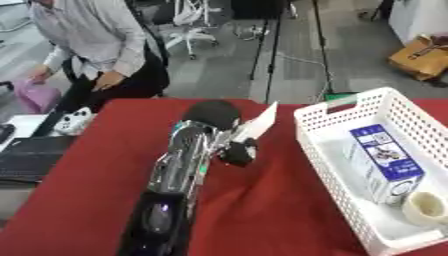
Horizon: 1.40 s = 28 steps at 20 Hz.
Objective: Pick up objects on the table and place them in the box.
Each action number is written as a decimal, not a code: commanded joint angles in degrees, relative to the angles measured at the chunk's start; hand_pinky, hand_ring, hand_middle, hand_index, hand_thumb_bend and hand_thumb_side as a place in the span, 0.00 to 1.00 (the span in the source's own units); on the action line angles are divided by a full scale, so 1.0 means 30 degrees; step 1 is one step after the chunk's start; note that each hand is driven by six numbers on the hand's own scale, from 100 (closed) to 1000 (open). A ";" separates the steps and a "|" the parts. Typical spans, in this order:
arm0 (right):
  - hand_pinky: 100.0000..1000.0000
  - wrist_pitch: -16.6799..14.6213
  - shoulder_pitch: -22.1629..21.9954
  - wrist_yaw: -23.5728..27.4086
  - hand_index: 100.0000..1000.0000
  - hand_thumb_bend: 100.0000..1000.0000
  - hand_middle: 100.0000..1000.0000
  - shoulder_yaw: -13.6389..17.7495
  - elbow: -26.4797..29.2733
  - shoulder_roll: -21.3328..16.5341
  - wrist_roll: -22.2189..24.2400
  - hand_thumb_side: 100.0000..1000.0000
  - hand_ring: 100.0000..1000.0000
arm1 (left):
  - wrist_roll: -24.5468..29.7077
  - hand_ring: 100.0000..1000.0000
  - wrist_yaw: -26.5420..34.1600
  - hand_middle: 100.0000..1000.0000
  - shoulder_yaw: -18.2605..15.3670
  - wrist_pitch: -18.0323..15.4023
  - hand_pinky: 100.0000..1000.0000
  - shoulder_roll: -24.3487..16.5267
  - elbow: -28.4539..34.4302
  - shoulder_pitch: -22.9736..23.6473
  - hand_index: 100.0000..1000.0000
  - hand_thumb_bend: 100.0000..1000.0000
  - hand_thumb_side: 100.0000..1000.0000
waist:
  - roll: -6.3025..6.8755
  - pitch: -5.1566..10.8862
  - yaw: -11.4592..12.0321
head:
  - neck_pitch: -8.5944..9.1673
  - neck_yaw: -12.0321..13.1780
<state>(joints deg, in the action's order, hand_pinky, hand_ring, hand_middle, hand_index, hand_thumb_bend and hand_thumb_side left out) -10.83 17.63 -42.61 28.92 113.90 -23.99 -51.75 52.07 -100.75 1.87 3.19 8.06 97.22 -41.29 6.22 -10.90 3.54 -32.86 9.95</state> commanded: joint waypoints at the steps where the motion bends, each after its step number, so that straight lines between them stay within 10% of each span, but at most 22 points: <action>1: 0.70 -0.0012 0.0162 0.0213 0.55 0.00 0.52 0.0076 0.0229 -0.0548 -0.0071 0.42 0.63 | -0.0036 0.27 0.0367 0.20 -0.0161 -0.0090 0.28 -0.0386 0.0563 -0.0919 0.46 0.00 0.21 | -0.0179 0.0393 -0.0043 | 0.0181 -0.0068; 28: 0.70 -0.0361 0.0867 0.0775 0.55 0.00 0.52 -0.0693 0.0229 -0.0494 -0.0071 0.40 0.63 | -0.0036 0.26 0.2160 0.20 0.1115 -0.1321 0.29 0.0065 -0.4677 -0.6428 0.47 0.00 0.20 | 0.0535 0.0335 -0.2249 | 0.1026 0.0219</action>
<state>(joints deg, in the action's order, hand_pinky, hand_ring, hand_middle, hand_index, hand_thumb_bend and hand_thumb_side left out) -11.40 19.41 -40.67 27.04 113.90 -24.00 -51.73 52.01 -94.59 5.01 -0.48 8.26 83.23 -59.01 8.40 -10.68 -3.30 -30.53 10.26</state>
